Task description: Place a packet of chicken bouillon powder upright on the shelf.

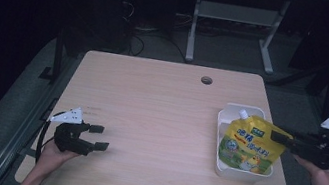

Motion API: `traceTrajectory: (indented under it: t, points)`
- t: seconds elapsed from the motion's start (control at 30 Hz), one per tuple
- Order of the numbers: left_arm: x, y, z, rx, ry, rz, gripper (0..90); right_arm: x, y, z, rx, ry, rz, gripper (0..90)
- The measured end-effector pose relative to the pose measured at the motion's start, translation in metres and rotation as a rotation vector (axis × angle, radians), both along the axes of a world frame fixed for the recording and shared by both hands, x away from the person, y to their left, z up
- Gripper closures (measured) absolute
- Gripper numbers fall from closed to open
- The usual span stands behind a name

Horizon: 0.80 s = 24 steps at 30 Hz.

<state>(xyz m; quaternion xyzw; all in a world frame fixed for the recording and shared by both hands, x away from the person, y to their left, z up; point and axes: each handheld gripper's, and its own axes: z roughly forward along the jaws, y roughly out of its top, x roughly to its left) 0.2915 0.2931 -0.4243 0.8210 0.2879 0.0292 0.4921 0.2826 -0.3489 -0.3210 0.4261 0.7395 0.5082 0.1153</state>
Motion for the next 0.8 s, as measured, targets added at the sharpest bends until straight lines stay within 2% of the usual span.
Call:
traceTrajectory:
  t: [0.23, 0.37, 0.6, 0.8]
  points:
    - [-0.001, -0.001, 0.0, 0.005, -0.003, -0.006, 26.2, 0.005, 0.01, 0.009, -0.008, -0.018, -0.011, 49.7]
    - [0.0, -0.001, 0.0, 0.004, -0.001, -0.006, 26.1, 0.005, 0.021, 0.018, -0.03, -0.043, -0.005, 49.6]
    - [-0.001, -0.001, 0.001, 0.006, -0.002, -0.007, 26.1, 0.002, 0.05, 0.032, -0.043, -0.072, 0.066, 48.2]
    - [-0.001, -0.001, 0.001, 0.009, -0.006, -0.006, 26.0, 0.0, 0.079, 0.029, -0.055, -0.062, 0.138, 46.2]
